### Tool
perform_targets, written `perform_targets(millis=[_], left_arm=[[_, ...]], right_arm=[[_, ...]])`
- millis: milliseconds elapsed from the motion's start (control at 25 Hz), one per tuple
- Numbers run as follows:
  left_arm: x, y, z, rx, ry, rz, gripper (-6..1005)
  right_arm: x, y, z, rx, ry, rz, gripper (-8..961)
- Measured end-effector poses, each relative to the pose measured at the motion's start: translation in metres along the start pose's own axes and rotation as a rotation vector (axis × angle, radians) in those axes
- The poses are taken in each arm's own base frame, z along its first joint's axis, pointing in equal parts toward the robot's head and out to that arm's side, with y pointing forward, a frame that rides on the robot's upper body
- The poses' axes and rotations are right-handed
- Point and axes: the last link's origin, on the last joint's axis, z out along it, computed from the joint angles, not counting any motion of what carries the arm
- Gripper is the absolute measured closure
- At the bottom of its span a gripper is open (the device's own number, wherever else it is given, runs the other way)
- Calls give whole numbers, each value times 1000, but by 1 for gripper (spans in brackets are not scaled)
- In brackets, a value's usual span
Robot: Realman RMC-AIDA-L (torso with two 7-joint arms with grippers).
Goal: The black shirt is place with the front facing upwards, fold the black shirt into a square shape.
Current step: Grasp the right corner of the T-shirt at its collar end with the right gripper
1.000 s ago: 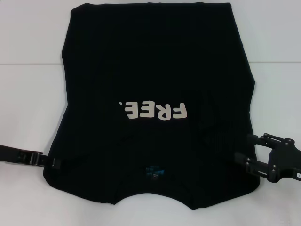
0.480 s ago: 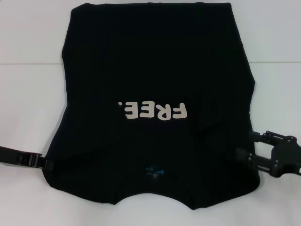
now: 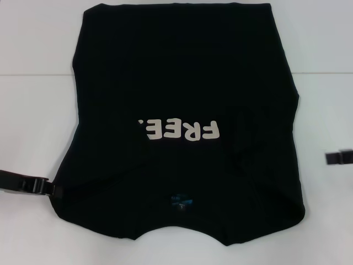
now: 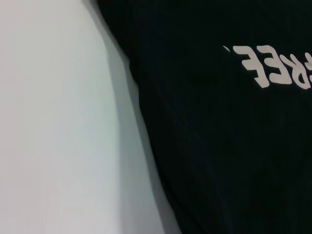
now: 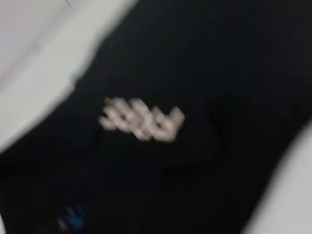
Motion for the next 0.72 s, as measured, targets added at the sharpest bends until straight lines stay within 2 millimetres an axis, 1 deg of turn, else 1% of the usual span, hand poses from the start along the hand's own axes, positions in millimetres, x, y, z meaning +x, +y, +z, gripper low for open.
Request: perform_targets(millis=[120, 280, 400, 720], left_arm=[[1, -1, -1, 2, 3, 2, 962], [2, 0, -1, 3, 5, 4, 961], [2, 0, -1, 2, 5, 6, 961], [6, 0, -2, -1, 12, 5, 961]], right_arm=[[-15, -1, -5, 72, 171, 127, 262], [-24, 10, 3, 81, 277, 161, 270], [-21, 18, 14, 62, 331, 162, 274], [-7, 22, 38, 30, 371, 191, 284]])
